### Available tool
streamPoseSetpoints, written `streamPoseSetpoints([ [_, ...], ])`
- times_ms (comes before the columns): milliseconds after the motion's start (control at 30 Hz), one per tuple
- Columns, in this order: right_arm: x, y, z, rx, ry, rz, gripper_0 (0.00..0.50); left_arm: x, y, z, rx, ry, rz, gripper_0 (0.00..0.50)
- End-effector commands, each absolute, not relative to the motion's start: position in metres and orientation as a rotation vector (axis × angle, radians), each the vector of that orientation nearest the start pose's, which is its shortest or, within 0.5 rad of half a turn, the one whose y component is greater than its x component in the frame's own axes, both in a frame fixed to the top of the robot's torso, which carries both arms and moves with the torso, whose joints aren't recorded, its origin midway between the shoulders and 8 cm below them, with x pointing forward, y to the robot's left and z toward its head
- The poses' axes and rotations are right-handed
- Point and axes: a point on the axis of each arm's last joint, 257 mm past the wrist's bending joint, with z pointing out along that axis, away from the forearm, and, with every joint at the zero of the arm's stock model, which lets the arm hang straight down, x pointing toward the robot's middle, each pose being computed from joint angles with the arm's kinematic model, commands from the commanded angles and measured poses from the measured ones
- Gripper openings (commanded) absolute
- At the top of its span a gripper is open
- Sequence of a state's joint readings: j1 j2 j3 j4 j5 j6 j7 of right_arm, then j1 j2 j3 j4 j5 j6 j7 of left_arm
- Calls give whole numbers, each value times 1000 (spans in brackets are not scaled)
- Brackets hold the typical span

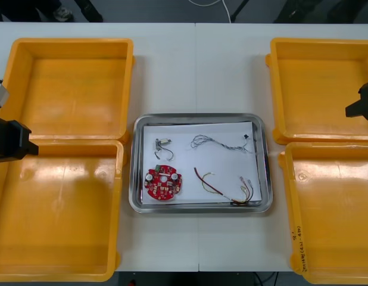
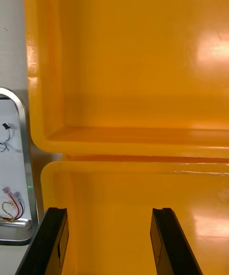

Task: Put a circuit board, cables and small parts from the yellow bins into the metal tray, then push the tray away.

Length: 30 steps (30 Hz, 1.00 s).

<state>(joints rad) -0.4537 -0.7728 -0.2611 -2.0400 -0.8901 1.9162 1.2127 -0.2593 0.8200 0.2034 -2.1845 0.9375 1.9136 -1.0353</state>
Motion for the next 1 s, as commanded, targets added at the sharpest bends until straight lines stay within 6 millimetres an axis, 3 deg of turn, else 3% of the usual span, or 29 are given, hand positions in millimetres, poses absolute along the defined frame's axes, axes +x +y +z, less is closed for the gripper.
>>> streamPoseSetpoints([
  [33,434,-355,-84,66,2528,55,500,379,347,-141,-175,2674,-53,500],
  [467,431,-350,-92,63,2543,80,500,379,347,-141,-175,2674,-53,500],
  [600,428,-334,-94,-2,2546,80,500,379,347,-141,-175,2674,-53,500],
  [700,425,-319,-100,-72,2558,63,500,379,347,-141,-175,2674,-53,500],
  [867,420,-269,-111,-302,2557,20,500,379,347,-141,-175,2674,-53,500],
  [900,420,-269,-111,-302,2557,20,500,379,347,-141,-175,2674,-53,500],
  [1000,419,-221,-114,-460,2537,47,500,379,347,-141,-175,2674,-53,500],
])
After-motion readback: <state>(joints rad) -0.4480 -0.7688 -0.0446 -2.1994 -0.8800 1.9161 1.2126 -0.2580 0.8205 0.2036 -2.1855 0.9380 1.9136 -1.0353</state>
